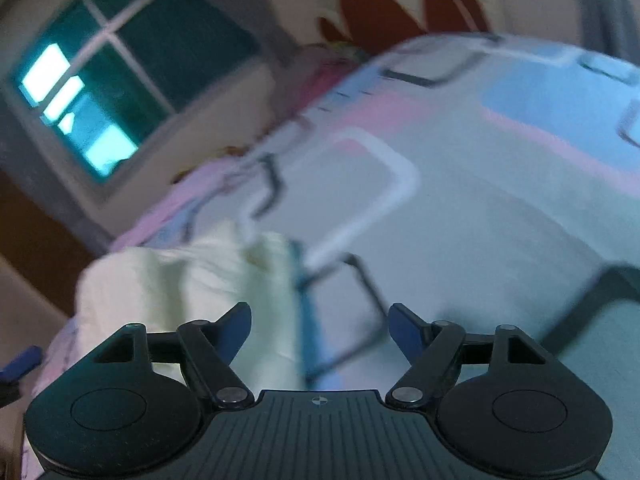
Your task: Fold large clothes
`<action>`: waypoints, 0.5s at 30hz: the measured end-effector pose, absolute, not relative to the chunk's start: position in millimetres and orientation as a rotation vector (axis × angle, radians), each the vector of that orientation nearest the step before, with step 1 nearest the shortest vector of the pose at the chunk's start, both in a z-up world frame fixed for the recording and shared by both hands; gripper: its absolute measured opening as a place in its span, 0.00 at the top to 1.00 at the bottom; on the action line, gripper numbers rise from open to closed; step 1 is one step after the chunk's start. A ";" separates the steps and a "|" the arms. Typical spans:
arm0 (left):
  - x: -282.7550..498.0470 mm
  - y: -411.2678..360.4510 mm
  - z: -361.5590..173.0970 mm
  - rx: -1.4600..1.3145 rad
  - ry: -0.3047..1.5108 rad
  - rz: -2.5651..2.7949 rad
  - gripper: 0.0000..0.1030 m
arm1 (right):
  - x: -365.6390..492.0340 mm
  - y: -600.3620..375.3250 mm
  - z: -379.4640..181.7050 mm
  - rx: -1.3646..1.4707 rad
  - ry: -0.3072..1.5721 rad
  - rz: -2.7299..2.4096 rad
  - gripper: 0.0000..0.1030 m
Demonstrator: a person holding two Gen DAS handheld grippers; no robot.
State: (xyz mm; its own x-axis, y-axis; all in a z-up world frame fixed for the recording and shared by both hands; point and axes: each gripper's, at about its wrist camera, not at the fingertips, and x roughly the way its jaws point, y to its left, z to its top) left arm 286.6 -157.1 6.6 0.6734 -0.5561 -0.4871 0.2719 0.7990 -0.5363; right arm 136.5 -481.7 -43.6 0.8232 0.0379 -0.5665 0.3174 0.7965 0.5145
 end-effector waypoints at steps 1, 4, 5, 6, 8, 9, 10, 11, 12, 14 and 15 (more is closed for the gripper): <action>297.2 -139.3 -2.6 -0.456 0.691 -0.446 0.29 | 144.8 -473.8 -34.3 0.624 0.574 -0.124 0.27; 327.9 -101.4 -34.0 -0.503 0.727 -0.363 0.37 | 176.0 -450.4 -15.3 0.578 0.569 -0.029 0.30; 334.1 -93.3 -39.9 -0.515 0.730 -0.362 0.41 | 187.5 -441.5 -11.9 0.561 0.579 -0.001 0.30; 339.7 -88.0 -46.3 -0.533 0.739 -0.367 0.44 | 200.7 -432.9 -9.7 0.538 0.595 0.018 0.30; 347.1 -81.0 -55.6 -0.565 0.750 -0.402 0.51 | 226.3 -417.6 -12.2 0.505 0.629 0.046 0.32; 349.6 -77.5 -57.2 -0.564 0.753 -0.418 0.52 | 239.8 -412.5 -16.0 0.509 0.658 0.066 0.37; 354.0 -79.9 -57.3 -0.559 0.757 -0.436 0.52 | 249.8 -409.4 -20.7 0.518 0.685 0.083 0.42; 356.4 -81.8 -59.2 -0.547 0.761 -0.453 0.52 | 259.1 -405.6 -25.4 0.523 0.708 0.093 0.44; 355.9 -84.8 -61.4 -0.530 0.762 -0.465 0.52 | 265.0 -404.3 -29.7 0.524 0.722 0.099 0.49; 361.7 -88.1 -61.7 -0.514 0.755 -0.496 0.52 | 272.1 -402.1 -38.0 0.520 0.742 0.123 0.72; 365.4 -92.7 -62.8 -0.506 0.753 -0.507 0.52 | 270.0 -402.1 -38.6 0.512 0.729 0.120 0.85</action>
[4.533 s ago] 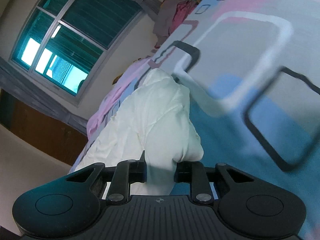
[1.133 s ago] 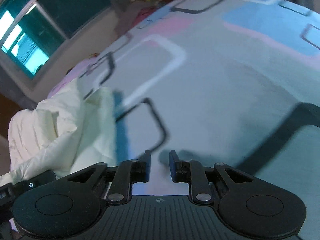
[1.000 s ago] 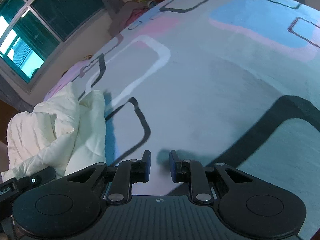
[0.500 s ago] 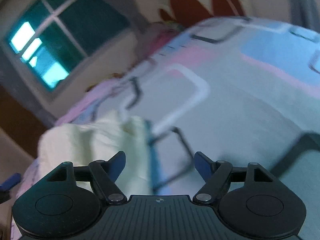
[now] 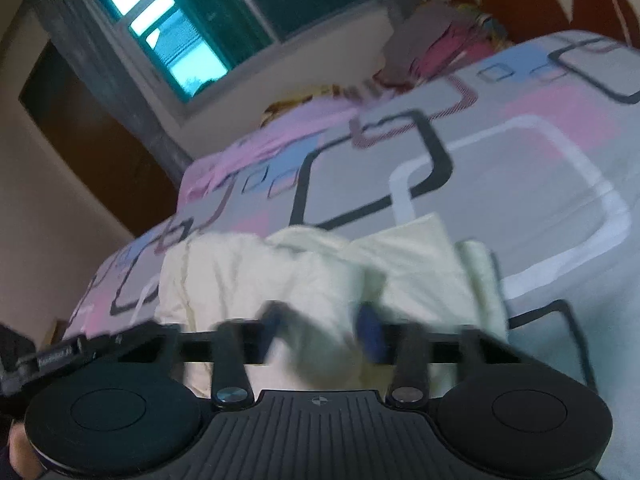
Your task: Fold large clothes
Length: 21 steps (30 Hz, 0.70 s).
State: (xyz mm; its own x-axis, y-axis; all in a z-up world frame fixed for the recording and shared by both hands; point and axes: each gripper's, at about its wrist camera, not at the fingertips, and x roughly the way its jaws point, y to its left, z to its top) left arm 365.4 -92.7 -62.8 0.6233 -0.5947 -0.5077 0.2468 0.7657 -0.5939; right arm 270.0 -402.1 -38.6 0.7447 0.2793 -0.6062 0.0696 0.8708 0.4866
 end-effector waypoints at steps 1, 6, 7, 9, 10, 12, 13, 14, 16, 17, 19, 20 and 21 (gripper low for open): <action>365.9 -95.3 -62.0 -0.495 0.748 -0.523 0.52 | 264.9 -403.5 -39.2 0.508 0.720 0.108 0.88; 376.1 -123.8 -69.9 -0.408 0.764 -0.593 0.52 | 246.9 -415.2 -58.8 0.482 0.738 0.013 0.89; 378.3 -132.4 -72.5 -0.372 0.773 -0.598 0.52 | 246.3 -417.3 -64.1 0.488 0.747 -0.005 0.88; 382.2 -150.1 -78.6 -0.294 0.798 -0.595 0.51 | 248.4 -420.2 -76.1 0.474 0.770 -0.040 0.89; 385.0 -158.2 -82.8 -0.255 0.812 -0.587 0.50 | 249.3 -420.3 -81.6 0.460 0.776 -0.044 0.89; 388.6 -166.6 -88.4 -0.211 0.826 -0.574 0.49 | 252.2 -418.4 -93.3 0.434 0.787 -0.044 0.89; 390.4 -169.3 -90.9 -0.198 0.833 -0.569 0.49 | 252.7 -420.1 -99.0 0.440 0.785 -0.044 0.89; 391.4 -171.6 -93.2 -0.185 0.839 -0.564 0.49 | 251.7 -424.6 -103.6 0.461 0.783 -0.043 0.89; 392.3 -173.0 -95.9 -0.168 0.851 -0.558 0.49 | 252.2 -431.8 -110.6 0.513 0.783 -0.042 0.89; 392.8 -172.4 -96.7 -0.166 0.854 -0.559 0.49 | 253.3 -431.6 -109.6 0.510 0.787 -0.042 0.89; 393.1 -170.2 -96.2 -0.160 0.864 -0.567 0.48 | 255.4 -430.4 -104.4 0.484 0.799 -0.038 0.88; 393.2 -169.4 -94.1 -0.147 0.867 -0.572 0.49 | 255.7 -430.8 -100.1 0.474 0.806 -0.039 0.88; 393.6 -168.7 -90.3 -0.140 0.867 -0.574 0.49 | 254.5 -430.7 -93.4 0.465 0.809 -0.050 0.88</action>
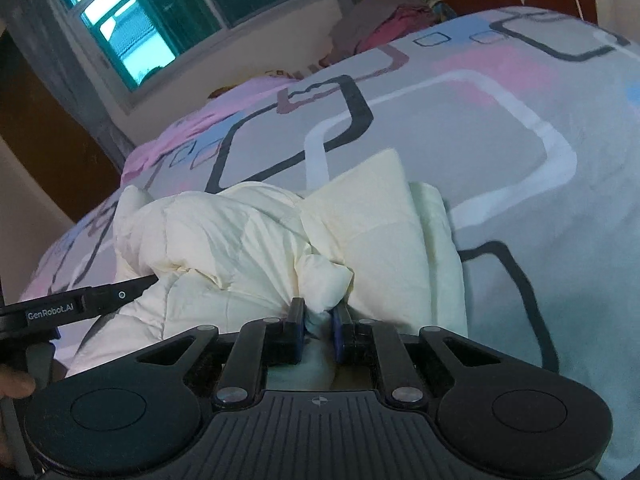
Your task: Fold large clothes
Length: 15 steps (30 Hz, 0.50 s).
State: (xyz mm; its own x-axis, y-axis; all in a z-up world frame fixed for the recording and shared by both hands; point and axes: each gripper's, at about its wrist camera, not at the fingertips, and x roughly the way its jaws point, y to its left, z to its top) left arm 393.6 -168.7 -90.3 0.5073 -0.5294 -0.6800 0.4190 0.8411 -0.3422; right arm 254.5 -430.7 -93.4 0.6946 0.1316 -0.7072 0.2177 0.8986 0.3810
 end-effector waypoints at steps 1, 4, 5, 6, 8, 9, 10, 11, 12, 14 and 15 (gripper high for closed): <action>390.5 -166.1 -84.6 -0.142 0.865 -0.570 0.49 | 251.8 -429.9 -81.2 0.446 0.798 -0.065 0.81; 361.6 -151.7 -58.8 -0.169 0.800 -0.589 0.49 | 230.5 -423.0 -39.3 0.372 0.701 -0.051 0.59; 347.9 -146.4 -50.2 -0.175 0.775 -0.600 0.49 | 223.0 -419.2 -27.6 0.355 0.681 -0.027 0.59; 332.6 -141.7 -42.5 -0.180 0.757 -0.611 0.49 | 215.8 -414.7 -17.3 0.339 0.670 -0.003 0.59; 308.8 -139.1 -33.7 -0.180 0.741 -0.643 0.49 | 202.2 -401.1 -4.5 0.287 0.680 0.040 0.59; 296.4 -139.4 -30.7 -0.167 0.738 -0.648 0.49 | 195.5 -393.8 -2.9 0.260 0.689 0.056 0.59; 283.2 -140.7 -28.3 -0.146 0.732 -0.656 0.49 | 189.3 -386.8 -3.4 0.238 0.704 0.070 0.59; 273.8 -143.5 -27.9 -0.127 0.727 -0.664 0.49 | 184.0 -379.8 -6.5 0.216 0.722 0.080 0.59; 263.6 -146.3 -28.2 -0.099 0.727 -0.659 0.49 | 177.1 -374.6 -10.2 0.196 0.740 0.087 0.59; 248.9 -151.1 -32.4 -0.057 0.735 -0.673 0.49 | 169.1 -364.4 -20.0 0.166 0.776 0.090 0.59; 243.4 -154.2 -38.0 -0.032 0.747 -0.674 0.49 | 163.3 -360.5 -26.9 0.146 0.792 0.087 0.59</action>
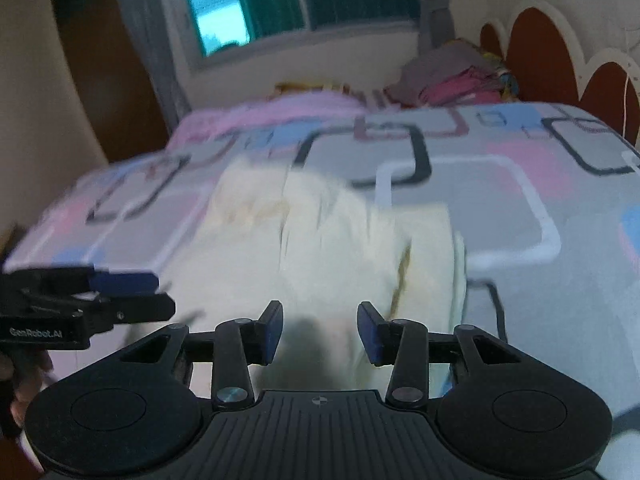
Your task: Fold large clothes
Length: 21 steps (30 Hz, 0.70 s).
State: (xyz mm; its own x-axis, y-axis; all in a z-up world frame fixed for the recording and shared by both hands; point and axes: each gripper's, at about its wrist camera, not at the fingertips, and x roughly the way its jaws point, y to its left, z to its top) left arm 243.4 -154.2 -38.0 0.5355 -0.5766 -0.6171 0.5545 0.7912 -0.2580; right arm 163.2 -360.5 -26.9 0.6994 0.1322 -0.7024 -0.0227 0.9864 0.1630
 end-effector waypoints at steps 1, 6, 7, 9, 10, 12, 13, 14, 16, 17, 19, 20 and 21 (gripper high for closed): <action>236.8 -156.7 -45.0 -0.006 0.755 -0.672 0.50 | 159.0 -359.4 -34.5 0.129 0.811 0.081 0.59; 231.3 -158.6 -75.7 -0.017 0.784 -0.659 0.51 | 156.8 -359.5 -86.4 0.141 0.908 0.037 0.60; 234.1 -154.8 -81.7 -0.066 0.796 -0.654 0.51 | 157.6 -363.5 -94.2 0.175 0.907 0.029 0.60; 243.3 -148.5 -90.8 -0.132 0.818 -0.647 0.51 | 160.3 -367.1 -102.0 0.204 0.907 0.024 0.60; 246.2 -147.9 -92.0 -0.135 0.826 -0.647 0.51 | 161.8 -366.3 -101.1 0.196 0.914 0.023 0.59; 247.5 -148.5 -87.3 -0.114 0.837 -0.657 0.51 | 163.9 -366.1 -93.4 0.173 0.932 0.036 0.59; 249.7 -147.2 -82.1 -0.108 0.846 -0.668 0.51 | 165.2 -369.1 -85.4 0.167 0.932 0.037 0.59; 252.9 -144.9 -74.0 -0.120 0.846 -0.670 0.50 | 163.9 -372.0 -71.5 0.159 0.902 0.017 0.59; 258.3 -134.2 -55.1 -0.143 0.772 -0.647 0.41 | 164.3 -378.7 -42.2 0.155 0.810 0.004 0.59; 265.6 -129.2 -44.3 -0.146 0.722 -0.626 0.38 | 170.2 -381.5 -30.0 0.158 0.775 0.003 0.59; 290.6 -124.9 -27.5 -0.151 0.665 -0.587 0.38 | 191.3 -382.9 -6.7 0.158 0.699 0.014 0.59; 308.6 -124.0 -20.6 -0.163 0.645 -0.567 0.41 | 204.3 -380.8 1.2 0.147 0.675 0.021 0.59; 323.8 -123.7 -16.4 -0.175 0.634 -0.548 0.43 | 221.2 -376.6 7.9 0.127 0.647 0.033 0.60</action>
